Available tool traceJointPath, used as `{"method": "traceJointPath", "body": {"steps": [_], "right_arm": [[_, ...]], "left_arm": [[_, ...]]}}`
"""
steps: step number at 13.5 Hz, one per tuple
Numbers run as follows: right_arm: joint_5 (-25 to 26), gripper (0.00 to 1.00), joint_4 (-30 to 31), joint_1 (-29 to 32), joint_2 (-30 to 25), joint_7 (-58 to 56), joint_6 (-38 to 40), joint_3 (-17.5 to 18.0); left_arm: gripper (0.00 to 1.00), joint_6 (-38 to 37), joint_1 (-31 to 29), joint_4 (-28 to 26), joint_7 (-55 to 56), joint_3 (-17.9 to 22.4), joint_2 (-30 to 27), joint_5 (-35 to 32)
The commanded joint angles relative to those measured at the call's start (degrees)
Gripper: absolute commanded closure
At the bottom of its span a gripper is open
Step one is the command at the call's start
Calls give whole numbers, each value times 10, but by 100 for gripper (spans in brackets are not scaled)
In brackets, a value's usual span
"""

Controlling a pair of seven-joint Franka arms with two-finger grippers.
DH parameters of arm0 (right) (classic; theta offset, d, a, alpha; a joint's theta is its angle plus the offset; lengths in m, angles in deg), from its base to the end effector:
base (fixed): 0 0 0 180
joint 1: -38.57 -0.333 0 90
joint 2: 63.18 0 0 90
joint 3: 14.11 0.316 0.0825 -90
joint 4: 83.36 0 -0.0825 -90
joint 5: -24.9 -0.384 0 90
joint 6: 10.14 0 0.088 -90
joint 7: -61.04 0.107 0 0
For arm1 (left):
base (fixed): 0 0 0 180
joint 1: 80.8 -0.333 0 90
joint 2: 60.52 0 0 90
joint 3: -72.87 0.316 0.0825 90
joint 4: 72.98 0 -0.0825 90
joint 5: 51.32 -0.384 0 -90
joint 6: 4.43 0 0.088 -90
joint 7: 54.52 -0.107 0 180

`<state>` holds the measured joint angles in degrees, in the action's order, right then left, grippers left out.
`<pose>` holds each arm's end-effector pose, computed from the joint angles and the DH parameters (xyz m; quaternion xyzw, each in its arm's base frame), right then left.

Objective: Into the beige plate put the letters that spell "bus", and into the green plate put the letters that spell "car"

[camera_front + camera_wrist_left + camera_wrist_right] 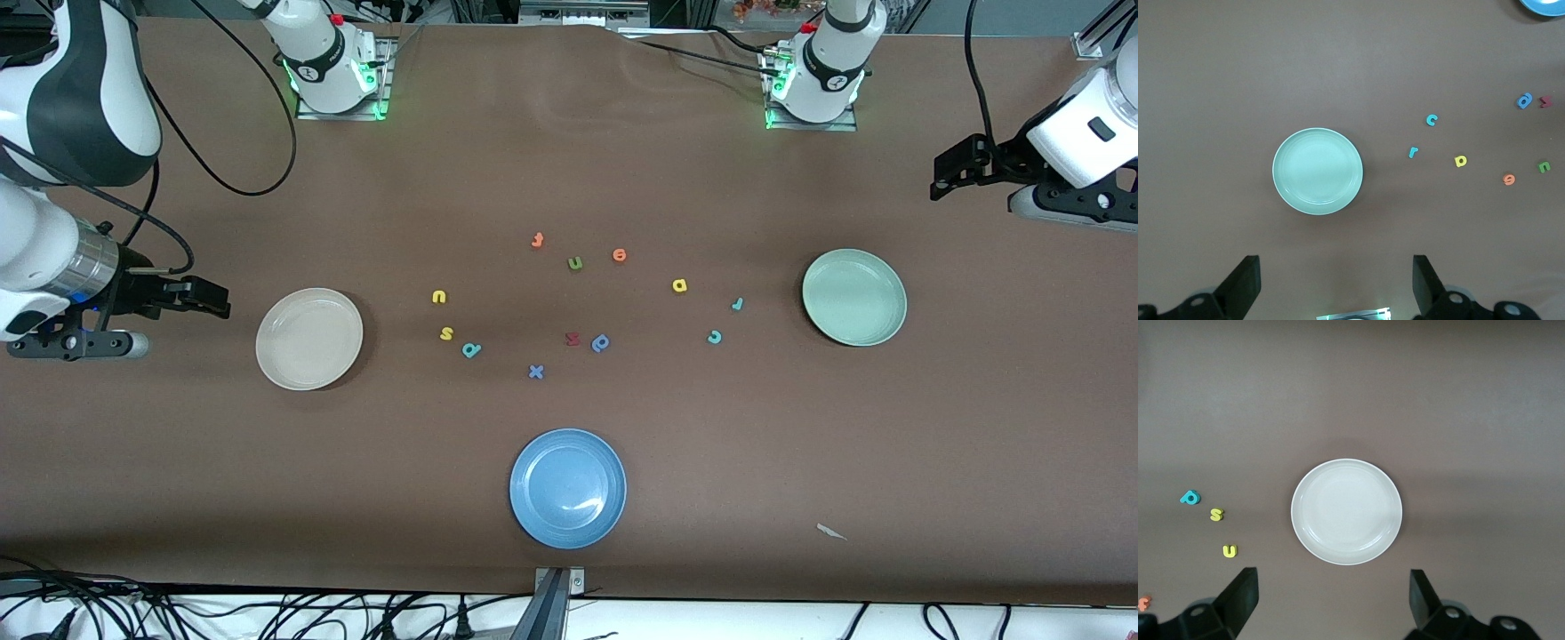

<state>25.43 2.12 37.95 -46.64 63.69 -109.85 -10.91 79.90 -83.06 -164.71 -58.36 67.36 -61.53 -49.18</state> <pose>0.6442 0.0380 0.5029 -0.9997 -0.0101 0.0201 0.0023 0.5364 -0.0352 0.6120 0.9963 -0.0625 -0.0557 0.0181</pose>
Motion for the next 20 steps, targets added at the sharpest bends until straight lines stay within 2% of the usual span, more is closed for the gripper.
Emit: {"method": "traceJointPath", "body": {"steps": [1, 9, 15, 20], "right_arm": [[2, 0, 7, 4, -11, 8, 2, 4], [1, 0, 7, -7, -5, 21, 2, 7], [8, 0, 7, -92, 29, 133, -6, 7], [4, 0, 11, -155, 98, 193, -55, 7]], "left_arm": [[0, -8, 0, 6, 2, -4, -2, -11], [0, -8, 0, 6, 2, -2, -2, -11], [0, -7, 1, 7, 2, -6, -2, -11], [0, -10, 0, 7, 3, -15, -2, -11]]}}
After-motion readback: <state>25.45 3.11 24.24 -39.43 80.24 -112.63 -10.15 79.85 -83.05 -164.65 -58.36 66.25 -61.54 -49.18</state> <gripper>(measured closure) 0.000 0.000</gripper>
